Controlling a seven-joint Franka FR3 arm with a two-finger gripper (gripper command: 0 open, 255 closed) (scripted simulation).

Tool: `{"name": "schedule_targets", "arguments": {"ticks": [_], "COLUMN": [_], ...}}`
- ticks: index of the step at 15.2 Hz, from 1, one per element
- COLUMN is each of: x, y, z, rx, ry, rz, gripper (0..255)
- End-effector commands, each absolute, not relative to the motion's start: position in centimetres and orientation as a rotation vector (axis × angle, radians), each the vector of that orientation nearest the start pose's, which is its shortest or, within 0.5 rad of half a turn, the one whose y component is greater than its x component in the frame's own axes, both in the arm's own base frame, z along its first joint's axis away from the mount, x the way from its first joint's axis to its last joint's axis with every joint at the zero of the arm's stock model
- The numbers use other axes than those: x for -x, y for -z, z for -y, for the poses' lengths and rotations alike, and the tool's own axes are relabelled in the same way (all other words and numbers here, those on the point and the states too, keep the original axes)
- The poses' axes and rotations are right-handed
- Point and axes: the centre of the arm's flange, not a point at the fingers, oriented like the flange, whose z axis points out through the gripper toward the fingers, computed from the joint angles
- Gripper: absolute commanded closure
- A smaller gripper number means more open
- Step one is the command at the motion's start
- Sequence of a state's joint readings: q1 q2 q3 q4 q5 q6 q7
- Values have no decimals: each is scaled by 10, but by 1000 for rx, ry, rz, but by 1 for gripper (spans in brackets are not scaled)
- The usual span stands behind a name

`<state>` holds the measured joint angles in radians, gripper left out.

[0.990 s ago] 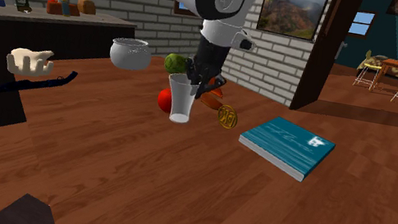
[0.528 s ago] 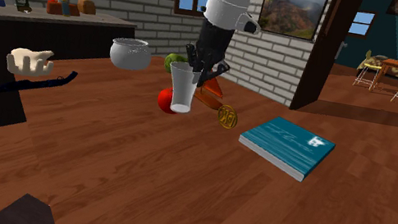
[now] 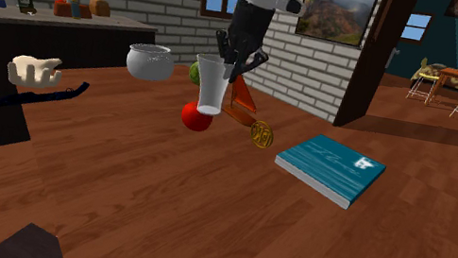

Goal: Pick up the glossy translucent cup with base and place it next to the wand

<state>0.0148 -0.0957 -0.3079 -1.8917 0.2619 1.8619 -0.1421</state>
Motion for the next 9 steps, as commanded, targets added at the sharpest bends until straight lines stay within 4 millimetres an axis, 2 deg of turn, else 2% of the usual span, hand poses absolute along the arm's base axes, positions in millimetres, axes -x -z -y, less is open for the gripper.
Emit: {"name": "schedule_targets", "arguments": {"ticks": [1,3,9], "x": [-522,-522,-523], "y": [-560,-570,-570], "z": [142,142,63], "rx": [2857,2857,2857], "ry": [173,173,173], "rz": [-313,-313,-313], "gripper": [255,255,255]}}
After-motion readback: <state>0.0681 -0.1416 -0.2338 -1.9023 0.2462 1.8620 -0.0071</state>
